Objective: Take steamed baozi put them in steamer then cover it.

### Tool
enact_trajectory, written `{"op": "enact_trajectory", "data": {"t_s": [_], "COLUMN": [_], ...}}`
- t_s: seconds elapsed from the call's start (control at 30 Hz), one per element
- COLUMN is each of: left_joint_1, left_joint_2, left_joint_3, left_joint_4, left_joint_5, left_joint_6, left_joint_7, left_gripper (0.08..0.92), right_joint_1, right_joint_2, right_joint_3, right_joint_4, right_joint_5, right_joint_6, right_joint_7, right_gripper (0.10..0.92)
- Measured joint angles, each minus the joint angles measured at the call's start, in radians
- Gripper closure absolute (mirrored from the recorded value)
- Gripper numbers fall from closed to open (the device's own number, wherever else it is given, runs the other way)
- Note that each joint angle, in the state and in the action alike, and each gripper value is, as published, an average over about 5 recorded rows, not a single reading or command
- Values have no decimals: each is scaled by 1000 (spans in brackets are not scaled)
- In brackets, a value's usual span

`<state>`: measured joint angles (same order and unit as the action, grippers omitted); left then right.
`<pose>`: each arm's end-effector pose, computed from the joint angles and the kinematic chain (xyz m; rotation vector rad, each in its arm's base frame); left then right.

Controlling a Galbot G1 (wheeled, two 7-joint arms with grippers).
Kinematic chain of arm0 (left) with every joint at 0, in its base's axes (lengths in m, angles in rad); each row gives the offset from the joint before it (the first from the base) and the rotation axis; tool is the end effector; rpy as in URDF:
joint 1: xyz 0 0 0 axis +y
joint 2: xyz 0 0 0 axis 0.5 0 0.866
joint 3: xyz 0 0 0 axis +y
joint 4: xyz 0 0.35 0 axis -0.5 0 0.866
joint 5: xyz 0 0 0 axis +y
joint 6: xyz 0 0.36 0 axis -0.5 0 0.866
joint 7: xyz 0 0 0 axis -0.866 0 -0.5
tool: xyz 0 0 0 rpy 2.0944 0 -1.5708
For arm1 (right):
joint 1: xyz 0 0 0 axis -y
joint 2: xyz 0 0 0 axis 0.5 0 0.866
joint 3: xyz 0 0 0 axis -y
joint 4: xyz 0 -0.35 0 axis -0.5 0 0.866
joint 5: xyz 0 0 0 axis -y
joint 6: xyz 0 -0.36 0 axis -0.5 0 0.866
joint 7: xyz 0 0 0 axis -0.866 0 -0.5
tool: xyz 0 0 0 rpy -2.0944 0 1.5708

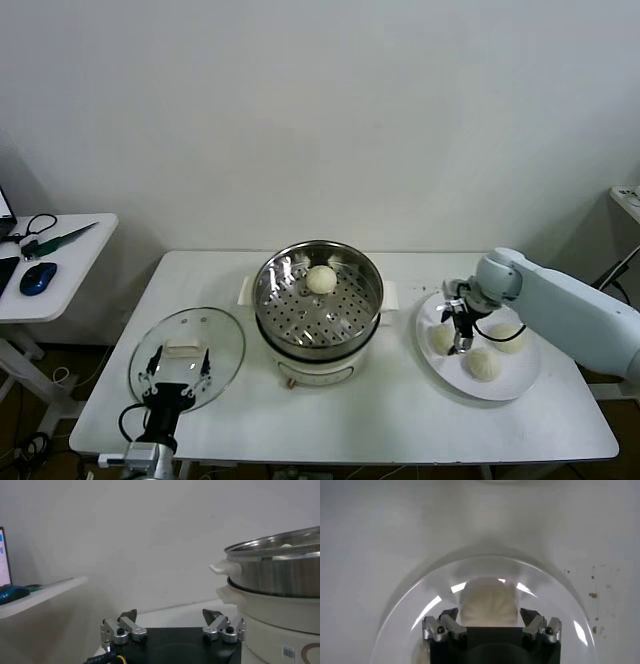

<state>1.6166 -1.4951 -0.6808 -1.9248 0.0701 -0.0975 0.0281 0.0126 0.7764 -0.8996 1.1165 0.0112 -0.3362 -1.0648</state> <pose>0.1620 0.0698 -0.3656 0.0931 -3.0050 -0.3177 0.5329 -0.1382 -0.2442 1.1802 -1.3804 1.1829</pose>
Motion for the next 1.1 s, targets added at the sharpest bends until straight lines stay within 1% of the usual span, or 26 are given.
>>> {"op": "enact_trajectory", "data": {"t_s": [0.33, 0.67, 0.87, 1.1], "left_joint_1": [-1, 2, 5, 16], "left_joint_2": [0, 0, -2, -6], "left_joint_3": [-9, -9, 0, 12], "left_joint_4": [10, 11, 4, -9], "left_joint_5": [-3, -4, -3, -3], "left_joint_6": [-3, -4, -5, -7], "left_joint_7": [-2, -2, 0, 0], "left_gripper": [177, 177, 177, 177], "right_joint_1": [-4, 43, 184, 444], "right_joint_2": [15, -6, -29, -7], "right_joint_3": [3, -21, -107, -282], "right_joint_4": [-26, -1, 43, 93], "right_joint_5": [2, 47, 140, 316], "right_joint_6": [1, -14, -33, -62], "right_joint_7": [0, 8, 10, 16], "right_gripper": [340, 355, 355, 355]}}
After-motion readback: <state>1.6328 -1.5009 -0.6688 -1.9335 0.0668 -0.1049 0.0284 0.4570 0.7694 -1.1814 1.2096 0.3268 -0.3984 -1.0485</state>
